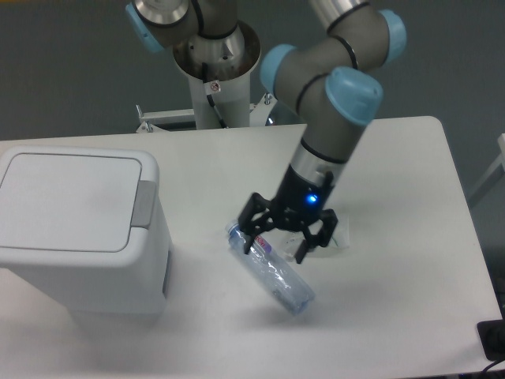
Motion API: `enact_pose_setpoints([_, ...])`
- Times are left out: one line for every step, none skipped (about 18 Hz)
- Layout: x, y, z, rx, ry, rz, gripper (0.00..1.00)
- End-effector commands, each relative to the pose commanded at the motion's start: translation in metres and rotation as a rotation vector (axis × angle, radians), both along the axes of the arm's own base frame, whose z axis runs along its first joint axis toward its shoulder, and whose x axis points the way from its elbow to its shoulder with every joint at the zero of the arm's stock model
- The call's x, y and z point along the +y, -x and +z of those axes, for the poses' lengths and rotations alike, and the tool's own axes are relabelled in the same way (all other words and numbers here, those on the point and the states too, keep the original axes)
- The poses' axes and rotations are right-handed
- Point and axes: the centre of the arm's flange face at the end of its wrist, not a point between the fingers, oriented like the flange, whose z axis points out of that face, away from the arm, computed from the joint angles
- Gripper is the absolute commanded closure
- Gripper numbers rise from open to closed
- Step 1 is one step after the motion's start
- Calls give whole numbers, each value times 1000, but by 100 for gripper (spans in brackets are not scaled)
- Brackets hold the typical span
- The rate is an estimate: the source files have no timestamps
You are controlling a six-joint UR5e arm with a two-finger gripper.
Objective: Open the trash can
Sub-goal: 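Move the gripper over the water bottle toward the trash can, then push the gripper against the trash can lid to flip it open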
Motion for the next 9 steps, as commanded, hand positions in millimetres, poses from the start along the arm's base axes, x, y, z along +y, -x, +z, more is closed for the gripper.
enact_pose_setpoints([2, -8, 7, -5, -13, -4, 0])
enact_pose_setpoints([3, -11, 11, -13, -22, -2, 0])
enact_pose_setpoints([3, -18, 18, -11, -31, -4, 0])
enact_pose_setpoints([1, -20, 19, -9, -31, -3, 0])
enact_pose_setpoints([1, -21, 19, -9, -31, -4, 0])
enact_pose_setpoints([1, -23, 21, -12, -37, -8, 0])
enact_pose_setpoints([2, -30, 29, -10, -55, -18, 0])
enact_pose_setpoints([2, -38, 34, -9, -66, -29, 0])
enact_pose_setpoints([-3, -48, 43, 1, -77, -37, 0])
